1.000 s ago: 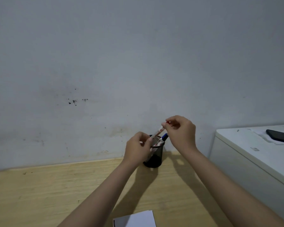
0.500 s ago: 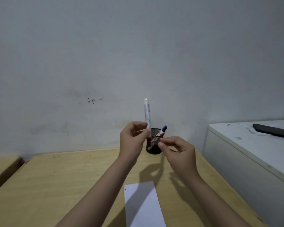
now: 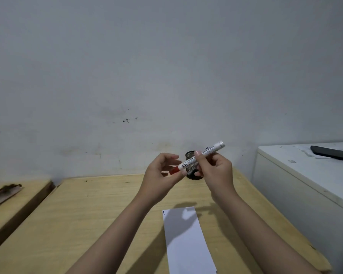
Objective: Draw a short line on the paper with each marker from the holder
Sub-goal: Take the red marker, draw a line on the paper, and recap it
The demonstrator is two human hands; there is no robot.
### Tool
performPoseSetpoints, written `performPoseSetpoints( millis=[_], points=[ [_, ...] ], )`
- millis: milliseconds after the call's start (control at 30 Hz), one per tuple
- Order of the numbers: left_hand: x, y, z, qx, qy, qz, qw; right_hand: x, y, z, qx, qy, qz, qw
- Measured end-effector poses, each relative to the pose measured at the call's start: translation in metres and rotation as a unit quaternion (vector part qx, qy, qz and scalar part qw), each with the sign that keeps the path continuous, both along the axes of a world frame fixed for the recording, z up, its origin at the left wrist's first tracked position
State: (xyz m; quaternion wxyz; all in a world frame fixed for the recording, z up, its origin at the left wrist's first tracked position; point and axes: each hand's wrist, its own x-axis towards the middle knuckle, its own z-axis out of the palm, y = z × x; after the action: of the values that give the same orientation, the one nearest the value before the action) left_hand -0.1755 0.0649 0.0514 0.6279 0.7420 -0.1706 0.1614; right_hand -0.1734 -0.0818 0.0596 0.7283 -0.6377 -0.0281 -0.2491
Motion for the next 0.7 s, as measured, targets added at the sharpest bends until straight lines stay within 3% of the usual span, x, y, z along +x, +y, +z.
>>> performPoseSetpoints(
  millis=[167,333,600,700],
  points=[
    [-0.005,0.008,-0.003,-0.028,0.007,0.008,1.0,-0.005,0.003,-0.002,0.048,-0.002,0.04,0.998],
    [-0.011,0.005,-0.002,-0.017,-0.003,-0.009,1.0,-0.008,0.006,-0.006,-0.002,0.01,0.127,0.992],
    [-0.008,0.009,-0.006,-0.008,0.035,-0.06,0.998,-0.006,0.001,-0.012,-0.044,-0.036,0.155,0.986],
    [-0.003,0.017,-0.009,-0.016,0.062,-0.066,0.996,-0.006,-0.005,-0.009,-0.02,-0.045,0.166,0.985]
  ],
)
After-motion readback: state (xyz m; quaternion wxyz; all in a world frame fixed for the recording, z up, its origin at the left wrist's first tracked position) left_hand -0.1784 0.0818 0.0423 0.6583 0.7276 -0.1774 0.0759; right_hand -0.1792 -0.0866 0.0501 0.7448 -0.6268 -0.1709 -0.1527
